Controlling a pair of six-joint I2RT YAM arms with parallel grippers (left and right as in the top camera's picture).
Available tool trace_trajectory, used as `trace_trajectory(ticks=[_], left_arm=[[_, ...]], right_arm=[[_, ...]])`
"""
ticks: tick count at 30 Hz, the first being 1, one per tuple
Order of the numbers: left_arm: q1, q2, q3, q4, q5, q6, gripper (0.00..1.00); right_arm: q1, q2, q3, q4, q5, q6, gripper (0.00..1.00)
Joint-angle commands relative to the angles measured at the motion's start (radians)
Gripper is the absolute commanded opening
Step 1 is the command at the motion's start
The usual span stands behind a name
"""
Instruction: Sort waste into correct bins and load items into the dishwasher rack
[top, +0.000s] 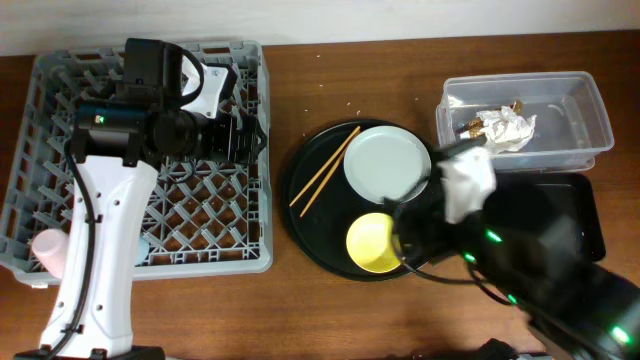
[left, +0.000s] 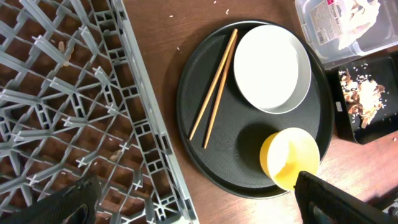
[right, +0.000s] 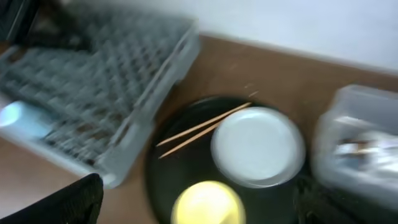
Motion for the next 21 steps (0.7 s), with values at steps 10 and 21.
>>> trace_trajectory(ticks=[10,21], left_arm=[[-0.001,0.002,0.003,0.001,0.001,0.019,0.99],[-0.001,0.002,0.003,0.001,0.001,0.018,0.99]], right_arm=[[-0.459,-0.523,-0.505,0.218,0.184,-0.071,0.98],[-0.567,-0.912,-1.322,0.908,0.159,-0.071,0.98]])
